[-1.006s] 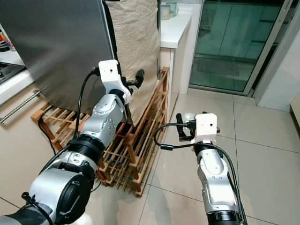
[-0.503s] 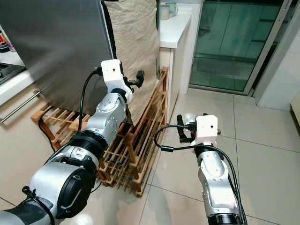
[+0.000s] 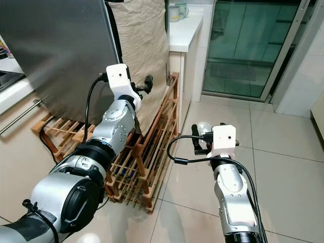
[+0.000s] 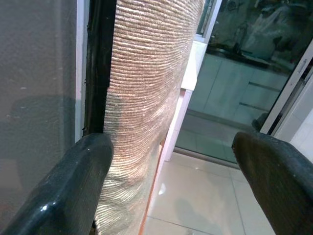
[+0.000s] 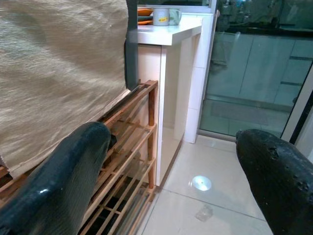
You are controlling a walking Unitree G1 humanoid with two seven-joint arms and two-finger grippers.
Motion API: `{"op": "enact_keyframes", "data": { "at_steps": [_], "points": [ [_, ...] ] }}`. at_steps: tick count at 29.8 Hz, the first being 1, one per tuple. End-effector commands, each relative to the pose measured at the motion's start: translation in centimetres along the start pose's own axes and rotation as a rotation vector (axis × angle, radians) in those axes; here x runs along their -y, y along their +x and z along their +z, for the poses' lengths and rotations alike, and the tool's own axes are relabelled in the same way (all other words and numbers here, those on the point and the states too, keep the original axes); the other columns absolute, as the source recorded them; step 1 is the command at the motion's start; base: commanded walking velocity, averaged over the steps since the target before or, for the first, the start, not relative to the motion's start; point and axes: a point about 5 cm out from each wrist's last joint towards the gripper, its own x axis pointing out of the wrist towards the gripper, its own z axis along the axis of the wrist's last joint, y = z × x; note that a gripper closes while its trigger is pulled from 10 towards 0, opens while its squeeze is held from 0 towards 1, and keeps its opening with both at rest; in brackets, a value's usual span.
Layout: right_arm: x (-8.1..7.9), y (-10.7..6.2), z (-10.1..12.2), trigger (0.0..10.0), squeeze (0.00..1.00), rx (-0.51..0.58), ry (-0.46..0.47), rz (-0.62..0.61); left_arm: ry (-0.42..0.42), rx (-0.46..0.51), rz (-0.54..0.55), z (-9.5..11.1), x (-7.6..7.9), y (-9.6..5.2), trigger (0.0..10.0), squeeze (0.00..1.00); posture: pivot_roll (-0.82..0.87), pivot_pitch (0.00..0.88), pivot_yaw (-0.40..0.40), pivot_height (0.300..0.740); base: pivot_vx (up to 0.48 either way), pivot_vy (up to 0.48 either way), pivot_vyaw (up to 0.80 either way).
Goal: Restocking fridge
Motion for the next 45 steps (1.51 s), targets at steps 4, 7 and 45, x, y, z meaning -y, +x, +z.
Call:
{"op": "enact_keyframes", "data": {
  "at_steps": [4,7,45],
  "points": [
    [0.0,-0.2,0.2,10.0,0.04,0.003,0.004,-0.004,-0.015,0.033,-0.011,0.3,-0.7,-0.3,10.0,0.00,-0.28,0.000,0.121,0.740,0.000,0.000,0.00],
    [0.0,-0.2,0.1,10.0,0.05,0.002,0.003,-0.001,-0.007,0.036,-0.011,0.2,-0.9,-0.5,10.0,0.00,-0.28,0.000,0.120,0.740,0.000,0.000,0.00],
    [-0.2,-0.2,-0.1,10.0,0.05,-0.007,0.002,0.012,0.018,-0.016,-0.043,0.5,-1.5,-0.8,10.0,0.00,-0.28,0.000,0.112,0.740,0.000,0.000,0.00]
  ]
}}
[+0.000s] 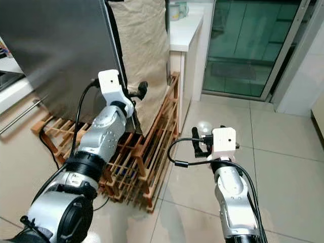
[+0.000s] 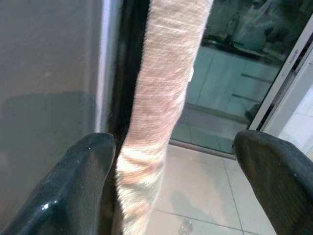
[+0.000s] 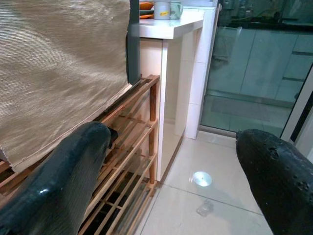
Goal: Restocking fridge
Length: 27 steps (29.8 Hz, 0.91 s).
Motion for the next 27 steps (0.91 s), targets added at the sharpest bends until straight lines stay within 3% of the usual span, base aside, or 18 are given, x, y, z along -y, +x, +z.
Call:
{"op": "enact_keyframes", "data": {
  "at_steps": [1,8,17,27],
  "points": [
    [-0.2,0.1,0.3,10.0,0.05,0.007,0.002,0.009,0.007,0.009,0.018,0.5,-0.3,0.3,10.0,0.00,-0.28,0.000,0.112,0.740,0.000,0.000,0.00],
    [-0.1,0.0,0.4,10.0,0.05,0.006,0.000,0.006,0.023,0.006,0.047,0.7,-0.6,0.8,10.0,0.00,-0.28,0.000,0.114,0.740,0.000,0.000,0.00],
    [-0.2,-0.1,0.3,10.0,0.05,0.005,0.002,0.005,0.032,-0.014,0.037,0.2,0.6,1.2,10.0,0.00,-0.29,0.000,0.118,0.740,0.000,0.000,0.00],
    [-0.5,-0.1,0.2,10.0,0.05,0.002,0.006,0.010,-0.021,-0.103,-0.056,-1.5,4.2,1.3,10.0,0.00,-0.29,0.000,0.123,0.740,0.000,0.000,0.00]
  ]
}}
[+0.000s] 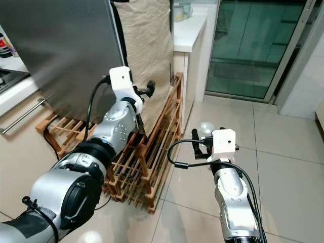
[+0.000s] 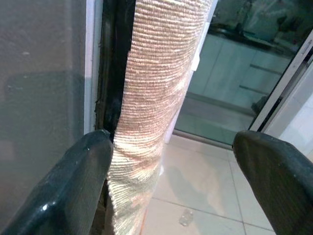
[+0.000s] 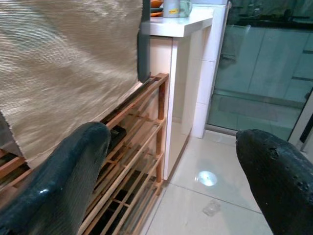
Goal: Restocking fridge
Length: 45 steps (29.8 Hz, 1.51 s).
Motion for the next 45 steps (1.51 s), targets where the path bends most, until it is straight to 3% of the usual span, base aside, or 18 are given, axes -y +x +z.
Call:
{"op": "enact_keyframes", "data": {
  "at_steps": [1,2,3,10,15,17,19,24,27,30,32,34,35,36,38,40,41,45],
  "points": [
    [-0.4,0.1,0.6,10.0,0.05,0.016,0.003,0.009,-0.024,-0.037,-0.137,-0.5,3.3,-0.1,10.0,0.00,-0.30,0.000,0.124,0.740,0.000,0.000,0.00],
    [-0.4,0.1,0.6,10.0,0.05,0.016,0.003,0.009,-0.024,-0.037,-0.137,-0.5,3.3,-0.1,10.0,0.00,-0.30,0.000,0.124,0.740,0.000,0.000,0.00],
    [-0.4,0.0,0.6,10.0,0.05,0.017,0.002,0.010,-0.048,-0.044,-0.233,-0.7,5.0,-0.3,10.0,0.00,-0.30,0.000,0.124,0.740,0.000,0.000,0.00],
    [0.0,-0.2,0.6,10.0,0.05,0.012,-0.004,0.003,-0.089,-0.037,-0.504,-1.1,8.9,-1.4,10.0,0.00,-0.30,0.000,0.119,0.740,0.000,0.000,0.00],
    [0.0,-0.1,0.6,10.0,0.05,0.010,-0.005,0.005,0.001,0.006,-0.569,-0.9,9.1,-1.6,10.0,0.00,-0.30,0.000,0.117,0.740,0.000,0.000,0.00],
    [0.0,-0.1,0.7,10.0,0.05,0.011,-0.003,0.004,0.091,0.001,-0.592,-1.7,7.5,-1.9,10.0,0.00,-0.29,0.000,0.119,0.740,0.000,0.000,0.00],
    [0.0,0.0,0.6,10.0,0.05,0.011,-0.002,0.002,0.112,-0.010,-0.586,-2.1,6.2,-2.0,10.0,0.00,-0.29,0.000,0.117,0.740,0.000,0.000,0.00],
    [-0.2,0.1,0.3,10.0,0.05,0.001,0.003,0.014,0.222,-0.124,-0.524,-4.7,0.2,-3.2,10.0,0.00,-0.26,0.000,0.101,0.740,0.000,0.000,0.00],
    [-0.4,0.5,0.4,10.0,0.05,0.002,0.006,0.031,0.230,-0.177,-0.439,-5.5,-3.3,-4.2,10.0,0.00,-0.24,0.000,0.089,0.740,0.000,0.000,0.00],
    [-0.5,0.6,0.5,10.0,0.05,0.005,0.007,0.034,0.230,-0.147,-0.391,-5.1,-4.5,-4.5,10.0,0.00,-0.22,0.000,0.086,0.740,0.000,0.000,0.00],
    [-0.4,0.9,1.4,10.0,0.05,0.036,0.020,0.020,0.206,-0.043,-0.331,-3.7,-5.8,-5.2,10.0,0.00,-0.22,0.000,0.085,0.740,0.000,0.000,0.00],
    [0.5,0.8,3.6,10.0,0.04,0.119,0.038,-0.067,0.154,0.143,-0.227,-1.3,-7.3,-7.3,10.0,0.00,-0.21,0.000,0.084,0.740,0.000,0.000,0.00],
    [0.7,0.5,4.5,10.0,0.04,0.161,0.027,-0.086,0.134,0.185,-0.199,-0.9,-7.8,-8.3,10.0,0.00,-0.21,0.000,0.085,0.740,0.000,0.000,0.00],
    [0.7,0.5,4.5,10.0,0.04,0.161,0.027,-0.086,0.134,0.185,-0.199,-0.9,-7.8,-8.3,10.0,0.00,-0.21,0.000,0.085,0.740,0.000,0.000,0.00],
    [1.1,-0.4,6.0,10.0,0.04,0.238,-0.006,-0.115,0.104,0.229,-0.139,-0.4,-8.5,-10.5,10.0,0.00,-0.20,0.000,0.085,0.740,0.000,0.000,0.00],
    [1.7,-2.1,6.4,10.0,0.05,0.268,-0.029,-0.148,0.123,0.235,-0.073,-0.3,-9.4,-13.1,10.0,0.00,-0.19,0.000,0.078,0.740,0.000,0.000,0.00],
    [1.7,-2.1,6.4,10.0,0.05,0.268,-0.029,-0.148,0.123,0.235,-0.073,-0.3,-9.4,-13.1,10.0,0.00,-0.19,0.000,0.078,0.740,0.000,0.000,0.00],
    [2.6,-5.2,3.7,10.0,0.06,0.163,-0.054,-0.158,0.213,0.144,-0.077,-1.4,-9.9,-16.3,10.0,0.00,-0.18,0.000,0.068,0.740,0.000,0.000,0.00]
  ]
}}
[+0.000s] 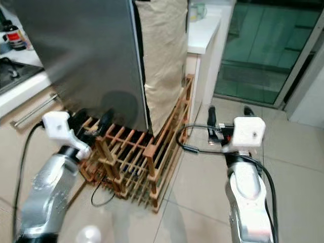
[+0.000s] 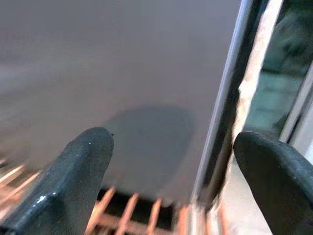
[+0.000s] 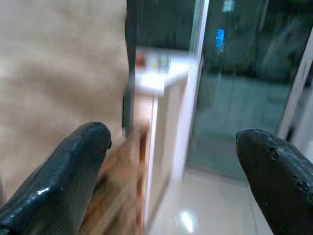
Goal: Restocking fridge
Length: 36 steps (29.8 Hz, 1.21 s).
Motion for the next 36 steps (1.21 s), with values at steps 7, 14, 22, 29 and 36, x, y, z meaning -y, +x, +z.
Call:
{"op": "enact_keyframes", "data": {
  "at_steps": [7,14,22,29,36],
  "points": [
    [-0.2,-1.1,-1.0,10.0,0.07,-0.036,-0.008,0.033,0.068,0.052,-0.044,2.1,2.5,-0.2,10.0,0.00,-0.18,0.000,0.064,0.740,0.104,0.000,0.00],
    [-0.6,-0.7,-1.0,10.0,0.07,-0.032,-0.014,0.057,0.073,0.030,-0.025,2.2,2.8,0.7,10.0,0.00,-0.19,0.000,0.067,0.740,0.480,0.000,0.00],
    [-1.1,0.2,-0.8,10.0,0.07,-0.016,-0.006,0.068,0.079,0.019,-0.029,2.1,3.0,1.1,10.0,0.00,-0.20,0.000,0.079,0.740,0.480,0.000,0.00],
    [-1.7,1.8,-0.2,10.0,0.06,0.009,0.012,0.100,0.068,0.026,-0.032,2.5,3.2,2.0,10.0,0.00,-0.20,0.000,0.086,0.740,0.343,0.000,0.00],
    [-2.5,3.0,0.5,10.0,0.06,0.029,0.026,0.148,0.043,0.020,-0.016,2.7,2.9,2.7,10.0,0.00,-0.20,0.000,0.092,0.740,0.000,0.000,0.00]
  ]
}}
